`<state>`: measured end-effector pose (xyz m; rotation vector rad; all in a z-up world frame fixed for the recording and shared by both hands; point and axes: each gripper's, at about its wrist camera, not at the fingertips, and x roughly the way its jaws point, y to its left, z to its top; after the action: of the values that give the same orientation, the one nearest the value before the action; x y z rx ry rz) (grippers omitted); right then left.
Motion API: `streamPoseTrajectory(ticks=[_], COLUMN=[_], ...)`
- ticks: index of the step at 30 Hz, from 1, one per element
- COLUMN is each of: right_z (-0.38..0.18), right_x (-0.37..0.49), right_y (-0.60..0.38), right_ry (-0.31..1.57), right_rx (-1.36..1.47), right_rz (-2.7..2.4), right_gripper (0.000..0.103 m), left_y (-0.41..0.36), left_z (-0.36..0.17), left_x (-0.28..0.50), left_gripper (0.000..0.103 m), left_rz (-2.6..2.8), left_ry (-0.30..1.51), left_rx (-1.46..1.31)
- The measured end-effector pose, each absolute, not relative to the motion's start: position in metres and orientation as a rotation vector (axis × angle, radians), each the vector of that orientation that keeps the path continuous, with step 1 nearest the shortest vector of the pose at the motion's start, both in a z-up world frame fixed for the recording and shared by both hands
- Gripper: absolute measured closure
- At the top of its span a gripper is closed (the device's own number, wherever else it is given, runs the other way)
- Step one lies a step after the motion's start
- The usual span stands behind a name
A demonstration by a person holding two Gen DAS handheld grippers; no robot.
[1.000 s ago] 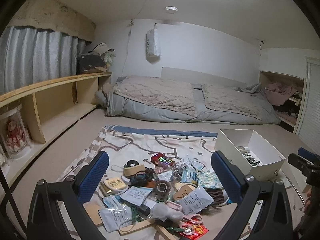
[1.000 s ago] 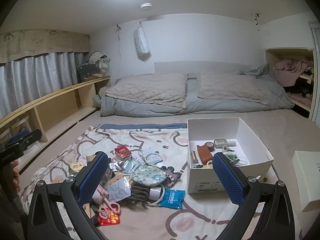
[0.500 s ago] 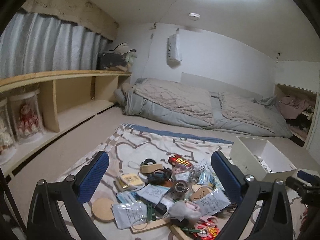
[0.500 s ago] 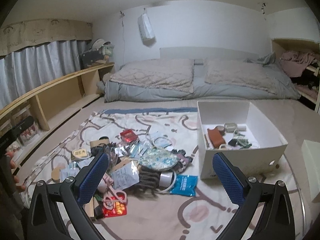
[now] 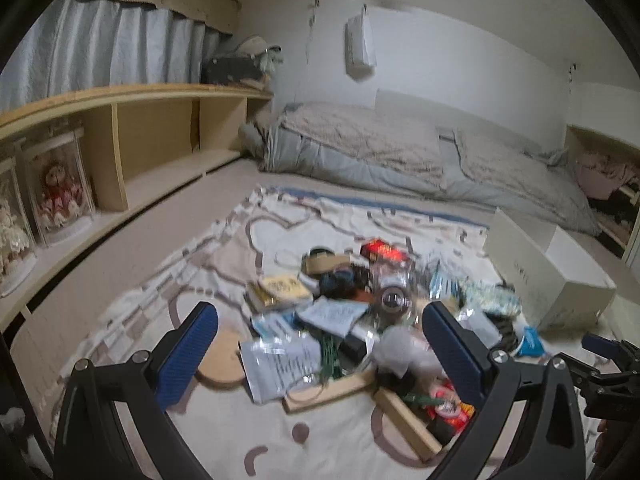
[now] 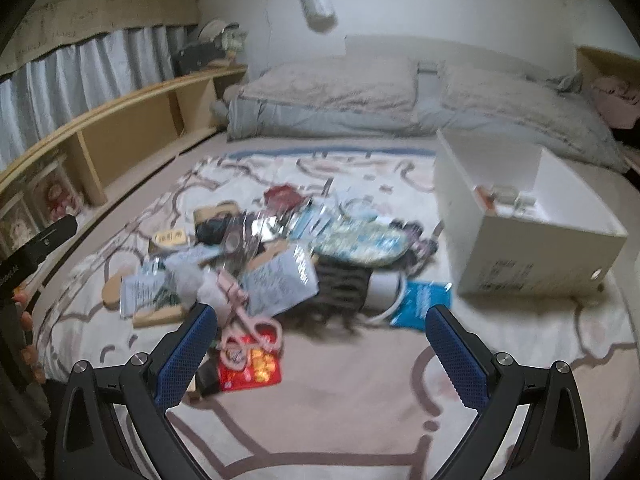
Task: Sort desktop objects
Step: 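Move both open tools over the pile toward the wooden stick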
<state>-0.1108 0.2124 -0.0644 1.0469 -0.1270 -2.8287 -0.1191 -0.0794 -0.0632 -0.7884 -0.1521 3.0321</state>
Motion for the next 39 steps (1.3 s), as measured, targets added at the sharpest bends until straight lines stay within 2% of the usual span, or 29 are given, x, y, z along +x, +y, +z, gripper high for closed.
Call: streamPoseTrajectory(ticks=[15,18,29,39], right_z=[-0.128,-0.138,-0.153,-0.154], right_x=[-0.140,-0.152,-0.182,-0.196], right_y=[0.185,0.180,0.157,0.164], right_ry=[-0.175,-0.149,-0.038,0.052], right_rx=[1.318,1.419,1.570,1.658], right_rz=[-2.616,-2.568,-2.454,-2.394], right_gripper=[0.000,0.000,0.000,0.000], left_y=[-0.062,-0.061,-0.071,-0.070], left_z=[-0.130,-0.139,-0.171,-0.179], left_x=[-0.120,-0.119,-0.130,-0.131], left_gripper=[0.000,0.000,0.000,0.000], left_rz=[2.909,2.894,2.766,2.748], left_ry=[-0.138,-0.125,-0.294,-0.260], left_rx=[-1.120,-1.178,-1.447,-1.508])
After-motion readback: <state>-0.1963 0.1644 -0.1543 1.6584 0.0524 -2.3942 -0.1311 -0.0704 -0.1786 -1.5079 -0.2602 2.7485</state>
